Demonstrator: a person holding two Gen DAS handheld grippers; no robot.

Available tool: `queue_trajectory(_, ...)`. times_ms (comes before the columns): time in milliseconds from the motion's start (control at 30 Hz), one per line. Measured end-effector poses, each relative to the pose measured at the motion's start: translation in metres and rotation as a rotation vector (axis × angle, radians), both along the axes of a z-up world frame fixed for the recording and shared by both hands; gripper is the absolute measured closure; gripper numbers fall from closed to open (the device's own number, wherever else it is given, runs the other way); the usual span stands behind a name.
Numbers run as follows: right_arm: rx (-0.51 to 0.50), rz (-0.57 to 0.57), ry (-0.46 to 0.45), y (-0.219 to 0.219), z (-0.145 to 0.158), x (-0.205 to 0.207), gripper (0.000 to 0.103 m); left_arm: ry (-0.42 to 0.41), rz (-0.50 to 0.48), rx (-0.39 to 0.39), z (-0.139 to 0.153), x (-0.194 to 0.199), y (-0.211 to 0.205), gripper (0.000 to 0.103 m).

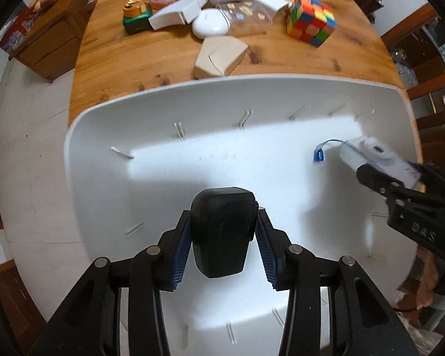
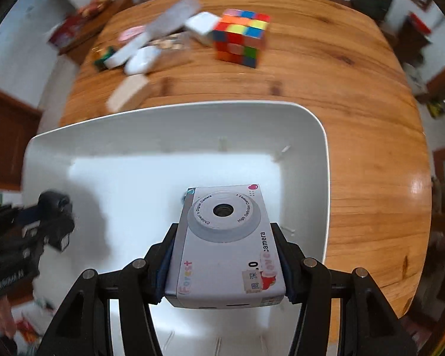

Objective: Organize rigid objects
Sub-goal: 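Lower and release the white device with the right tool while the left tool releases the charger in the tray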

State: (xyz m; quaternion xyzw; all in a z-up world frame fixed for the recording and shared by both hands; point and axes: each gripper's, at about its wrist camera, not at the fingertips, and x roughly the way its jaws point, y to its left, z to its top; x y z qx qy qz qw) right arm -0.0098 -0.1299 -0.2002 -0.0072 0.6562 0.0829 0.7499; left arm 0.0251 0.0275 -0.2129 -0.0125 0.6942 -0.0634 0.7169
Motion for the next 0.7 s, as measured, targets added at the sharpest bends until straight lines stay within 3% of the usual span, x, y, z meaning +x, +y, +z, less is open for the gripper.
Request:
queue_trajectory(67,-0.024,0.033,-0.041,0.009,0.001,-0.002,0.045,0.006,-0.007,0.014,-0.009,0.0,-0.001,0.058)
queue_trajectory(267,-0.066,0.099,-0.008,0.028,-0.007,-0.012,0.041,0.01,-0.017,0.038,-0.022,-0.002,0.001,0.056)
queue_trajectory(333,-0.09,0.131,-0.014,0.034,-0.005,-0.015,0.038,0.015,-0.021,0.035,-0.023,-0.005,0.002,0.039)
queue_trajectory(500,-0.118,0.178,-0.052,0.042,0.008,-0.023,0.034,0.032,-0.054,-0.001,-0.017,-0.012,-0.002,0.023)
queue_trajectory(700,-0.102,0.201,-0.102,0.041,0.035,-0.036,0.034,-0.006,-0.117,0.012,0.002,-0.017,-0.01,0.019)
